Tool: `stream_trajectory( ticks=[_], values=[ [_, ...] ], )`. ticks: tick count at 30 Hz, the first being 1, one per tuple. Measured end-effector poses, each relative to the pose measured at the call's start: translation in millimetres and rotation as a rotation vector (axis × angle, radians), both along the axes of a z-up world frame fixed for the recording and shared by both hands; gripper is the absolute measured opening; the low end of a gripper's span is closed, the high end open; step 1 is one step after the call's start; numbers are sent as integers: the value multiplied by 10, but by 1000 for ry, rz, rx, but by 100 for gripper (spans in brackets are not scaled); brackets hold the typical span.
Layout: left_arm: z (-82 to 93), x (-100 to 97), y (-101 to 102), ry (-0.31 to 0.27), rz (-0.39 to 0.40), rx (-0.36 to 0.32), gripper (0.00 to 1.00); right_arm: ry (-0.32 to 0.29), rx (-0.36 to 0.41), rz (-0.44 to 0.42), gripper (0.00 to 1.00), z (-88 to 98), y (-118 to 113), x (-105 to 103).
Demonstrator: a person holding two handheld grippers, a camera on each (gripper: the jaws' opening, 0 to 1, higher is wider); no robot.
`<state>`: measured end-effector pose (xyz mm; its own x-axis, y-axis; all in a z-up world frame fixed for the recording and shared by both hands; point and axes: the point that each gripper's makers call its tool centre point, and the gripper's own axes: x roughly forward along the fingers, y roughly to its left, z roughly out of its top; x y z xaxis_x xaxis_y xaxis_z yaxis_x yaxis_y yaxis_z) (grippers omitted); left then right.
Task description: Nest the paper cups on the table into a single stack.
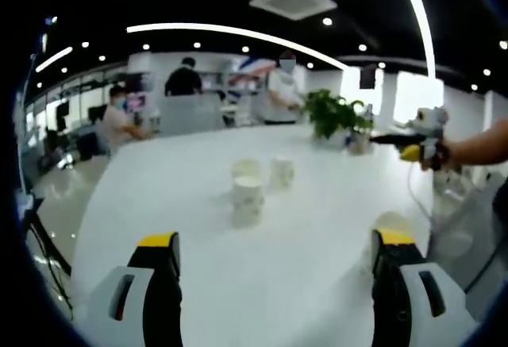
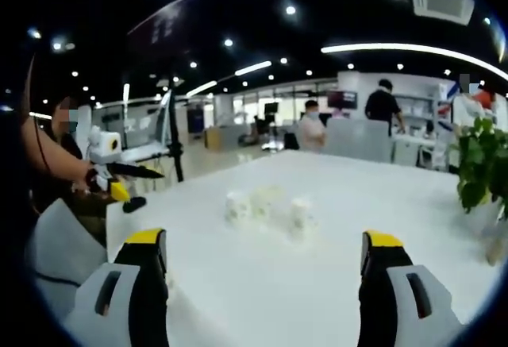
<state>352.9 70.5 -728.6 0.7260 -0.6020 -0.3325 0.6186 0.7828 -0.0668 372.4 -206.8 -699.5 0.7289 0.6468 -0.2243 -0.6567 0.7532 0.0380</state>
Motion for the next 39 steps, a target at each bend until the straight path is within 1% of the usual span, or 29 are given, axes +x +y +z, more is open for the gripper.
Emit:
stream_trajectory(
  ticks=[6,8,9,10,19,24,30,34,37,39],
  values=[
    [-39,147,-36,-5,-7,15,99,-5,3,-16,100,2,-46,37],
    [-30,210,-61,-27,-5,18,99,-7,6,-16,100,-1,-50,39],
    [-7,260,-79,-59,-10,24,99,-7,5,-16,100,-7,-53,40],
    [-4,285,-87,-67,-8,27,99,-1,5,-16,100,-21,-58,39],
    [-122,559,-185,-30,1,0,98,-1,13,-16,100,-33,-53,43],
    [-243,655,-248,-11,-26,18,98,5,16,-16,100,-35,-50,44],
    [-338,792,-314,-3,-25,8,98,13,14,-16,100,-68,-47,47],
    [-444,884,-367,6,-14,1,98,16,17,-9,100,-72,-17,9],
    [-510,927,-379,-2,-8,26,98,18,21,1,100,-84,18,-20],
    [-541,959,-381,0,-6,29,98,25,26,6,100,-102,48,-47]
  ],
)
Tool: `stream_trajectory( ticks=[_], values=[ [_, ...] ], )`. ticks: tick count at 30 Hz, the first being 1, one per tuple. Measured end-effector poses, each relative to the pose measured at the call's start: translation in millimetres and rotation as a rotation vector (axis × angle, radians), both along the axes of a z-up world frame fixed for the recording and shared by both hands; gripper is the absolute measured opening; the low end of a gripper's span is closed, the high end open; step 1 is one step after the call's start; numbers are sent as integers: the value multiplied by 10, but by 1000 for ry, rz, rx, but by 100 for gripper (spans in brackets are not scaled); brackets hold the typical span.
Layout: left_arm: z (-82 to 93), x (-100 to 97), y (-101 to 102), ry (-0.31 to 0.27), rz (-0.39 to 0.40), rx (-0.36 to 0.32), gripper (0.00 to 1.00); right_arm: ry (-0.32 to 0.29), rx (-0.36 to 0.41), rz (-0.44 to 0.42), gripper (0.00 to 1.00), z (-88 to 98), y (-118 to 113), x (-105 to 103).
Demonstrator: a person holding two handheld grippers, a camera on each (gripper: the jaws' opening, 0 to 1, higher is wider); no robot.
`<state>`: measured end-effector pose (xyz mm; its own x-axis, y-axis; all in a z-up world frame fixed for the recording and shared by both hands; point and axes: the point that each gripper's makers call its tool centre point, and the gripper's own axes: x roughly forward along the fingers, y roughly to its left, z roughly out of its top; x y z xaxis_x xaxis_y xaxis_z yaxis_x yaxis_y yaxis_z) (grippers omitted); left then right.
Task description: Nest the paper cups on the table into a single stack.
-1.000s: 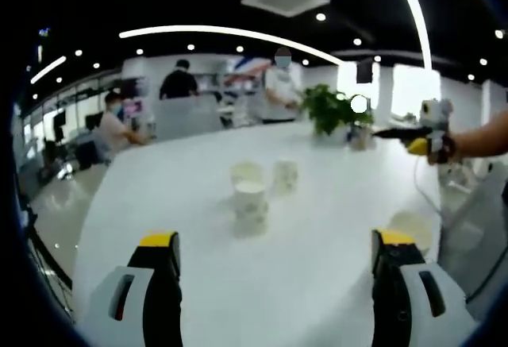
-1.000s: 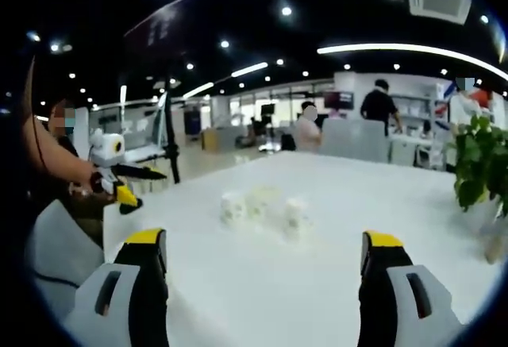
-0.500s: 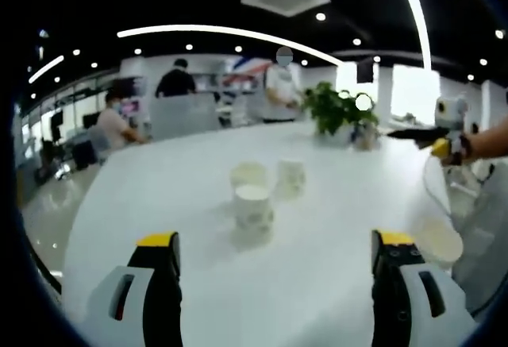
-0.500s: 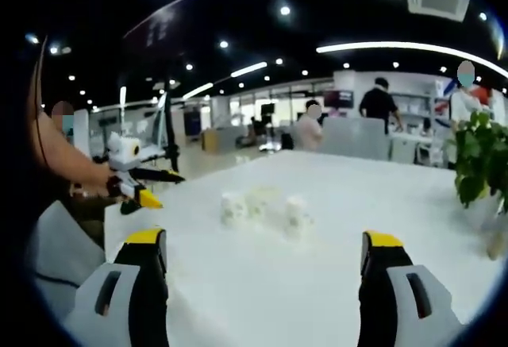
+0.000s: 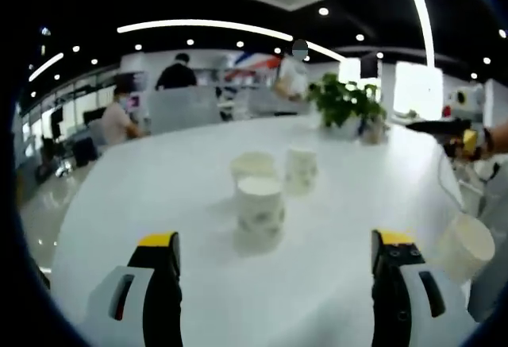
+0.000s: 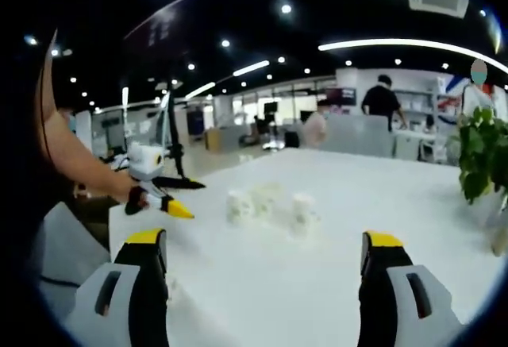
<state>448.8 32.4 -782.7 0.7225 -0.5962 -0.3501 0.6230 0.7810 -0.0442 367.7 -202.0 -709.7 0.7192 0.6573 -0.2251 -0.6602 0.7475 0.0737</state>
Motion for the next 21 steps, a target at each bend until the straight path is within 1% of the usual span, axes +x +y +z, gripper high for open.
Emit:
stream_trajectory(
  ticks=[3,4,9,12,16,21],
  values=[
    [-27,64,0,-3,5,-4,98,-1,13,-3,100,3,19,-9],
    [17,97,-18,-34,-1,-8,98,-1,14,-4,100,4,20,-8],
    [44,228,-88,-50,-7,-8,98,-2,21,-8,100,-6,15,-26],
    [49,328,-147,-59,-16,-5,97,2,25,-11,100,-15,11,-50],
    [48,393,-220,-69,-29,0,95,8,29,-16,100,-36,-8,-80],
    [-4,468,-281,-65,-36,3,94,16,34,-18,100,-63,-10,-78]
  ],
)
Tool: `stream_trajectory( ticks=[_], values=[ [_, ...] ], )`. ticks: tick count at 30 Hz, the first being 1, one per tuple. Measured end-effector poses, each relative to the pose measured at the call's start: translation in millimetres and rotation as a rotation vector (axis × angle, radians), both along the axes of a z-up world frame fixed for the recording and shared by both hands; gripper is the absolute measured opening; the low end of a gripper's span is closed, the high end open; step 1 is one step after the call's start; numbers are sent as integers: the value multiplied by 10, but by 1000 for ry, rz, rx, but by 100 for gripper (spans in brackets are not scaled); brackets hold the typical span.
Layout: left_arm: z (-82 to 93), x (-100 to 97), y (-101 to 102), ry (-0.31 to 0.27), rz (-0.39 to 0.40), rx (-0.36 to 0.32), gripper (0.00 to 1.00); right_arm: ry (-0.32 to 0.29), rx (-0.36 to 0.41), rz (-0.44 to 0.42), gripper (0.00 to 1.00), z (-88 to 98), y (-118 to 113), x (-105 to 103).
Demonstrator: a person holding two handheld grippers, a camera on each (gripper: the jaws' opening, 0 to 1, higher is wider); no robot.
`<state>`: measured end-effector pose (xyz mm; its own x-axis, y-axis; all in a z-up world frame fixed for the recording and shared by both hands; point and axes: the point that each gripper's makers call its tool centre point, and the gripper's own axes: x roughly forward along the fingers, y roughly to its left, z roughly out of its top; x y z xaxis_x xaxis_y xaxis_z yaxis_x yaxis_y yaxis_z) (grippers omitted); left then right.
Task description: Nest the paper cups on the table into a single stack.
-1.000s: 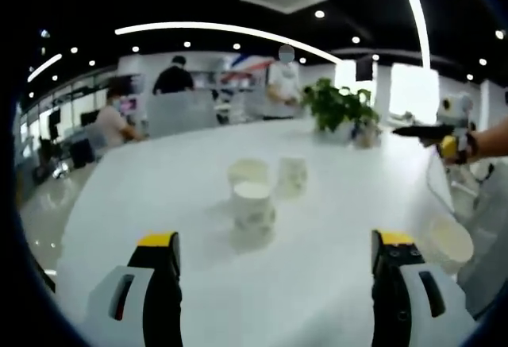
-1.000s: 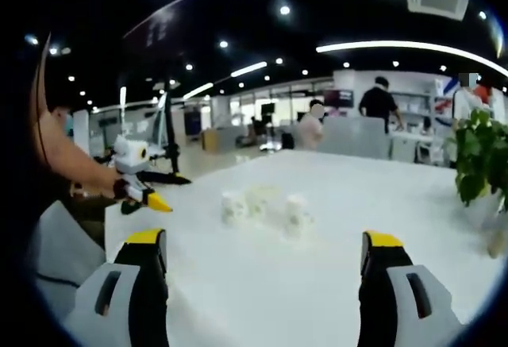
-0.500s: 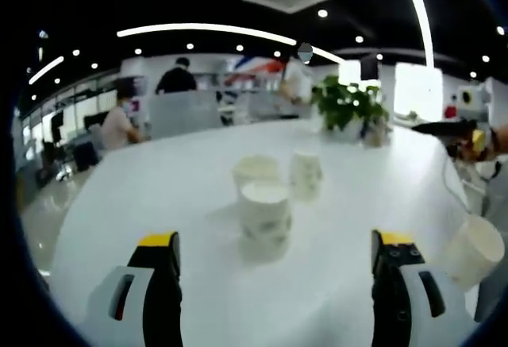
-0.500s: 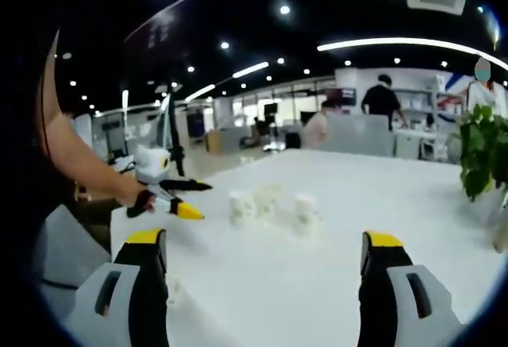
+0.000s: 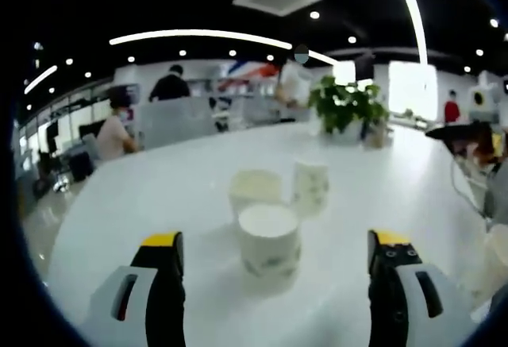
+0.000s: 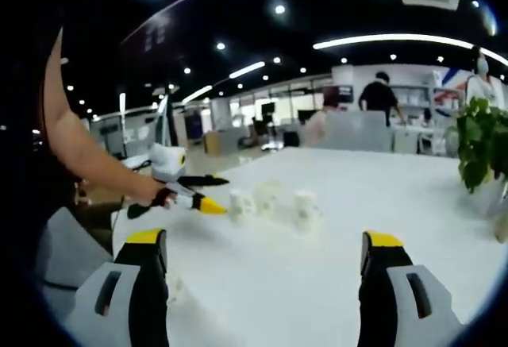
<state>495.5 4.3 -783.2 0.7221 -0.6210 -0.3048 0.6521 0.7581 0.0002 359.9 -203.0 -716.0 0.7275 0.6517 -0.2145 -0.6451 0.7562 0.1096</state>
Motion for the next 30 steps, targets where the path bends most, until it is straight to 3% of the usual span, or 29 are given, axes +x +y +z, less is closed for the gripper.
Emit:
stream_trajectory(
  ticks=[8,16,27,30],
  values=[
    [-11,103,-13,2,10,-5,92,4,10,-1,100,2,21,0],
    [-240,186,41,37,35,42,79,24,17,-8,100,-60,16,5],
    [-283,258,-109,39,15,27,70,38,20,-13,100,-115,2,-11],
    [-387,260,-110,72,15,23,67,44,22,-17,100,-133,-16,-30]
  ],
)
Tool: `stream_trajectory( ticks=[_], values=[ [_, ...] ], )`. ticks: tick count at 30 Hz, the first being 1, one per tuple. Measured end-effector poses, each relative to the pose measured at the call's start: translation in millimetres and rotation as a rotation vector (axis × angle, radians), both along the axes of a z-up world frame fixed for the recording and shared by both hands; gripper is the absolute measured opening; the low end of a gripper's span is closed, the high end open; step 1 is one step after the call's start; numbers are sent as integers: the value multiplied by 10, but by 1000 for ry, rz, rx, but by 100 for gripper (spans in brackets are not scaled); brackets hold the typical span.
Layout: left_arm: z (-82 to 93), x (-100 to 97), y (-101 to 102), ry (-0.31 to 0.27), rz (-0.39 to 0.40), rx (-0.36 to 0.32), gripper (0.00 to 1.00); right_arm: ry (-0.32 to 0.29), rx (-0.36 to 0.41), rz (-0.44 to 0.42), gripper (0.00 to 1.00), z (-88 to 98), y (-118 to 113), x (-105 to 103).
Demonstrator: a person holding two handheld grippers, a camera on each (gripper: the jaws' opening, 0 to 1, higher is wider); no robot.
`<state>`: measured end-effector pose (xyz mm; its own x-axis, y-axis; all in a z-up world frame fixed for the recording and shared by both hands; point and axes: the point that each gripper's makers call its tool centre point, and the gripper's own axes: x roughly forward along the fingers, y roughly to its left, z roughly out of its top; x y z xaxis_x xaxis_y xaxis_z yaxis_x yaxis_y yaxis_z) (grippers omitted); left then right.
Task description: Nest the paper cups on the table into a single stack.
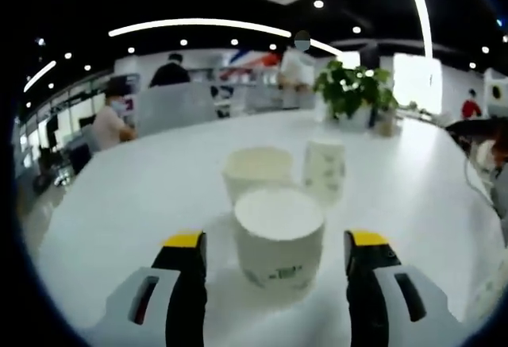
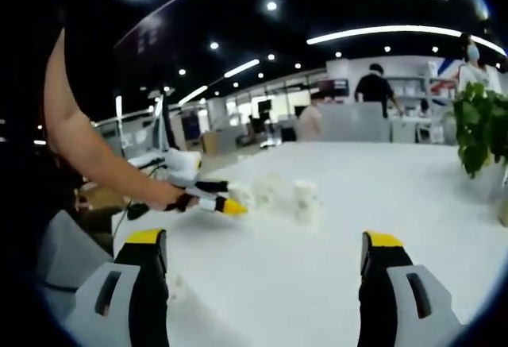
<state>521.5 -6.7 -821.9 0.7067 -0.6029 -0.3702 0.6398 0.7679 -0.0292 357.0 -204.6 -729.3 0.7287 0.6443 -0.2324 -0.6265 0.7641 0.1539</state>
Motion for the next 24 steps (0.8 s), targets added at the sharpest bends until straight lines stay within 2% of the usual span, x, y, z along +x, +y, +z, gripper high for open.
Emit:
stream_trajectory(
  ticks=[2,5,8,12,24],
  values=[
    [-60,3,19,25,14,-9,63,3,-2,-1,100,-6,1,-3],
    [-30,40,7,22,32,-36,62,6,-3,0,100,-13,4,1],
    [1,57,-31,-8,8,-12,55,4,-2,-5,100,-2,-4,8],
    [-11,44,-41,8,3,-5,42,8,-4,-9,100,-16,-20,11],
    [6,12,-4,2,-16,14,40,9,1,-5,100,-7,15,29]
  ],
)
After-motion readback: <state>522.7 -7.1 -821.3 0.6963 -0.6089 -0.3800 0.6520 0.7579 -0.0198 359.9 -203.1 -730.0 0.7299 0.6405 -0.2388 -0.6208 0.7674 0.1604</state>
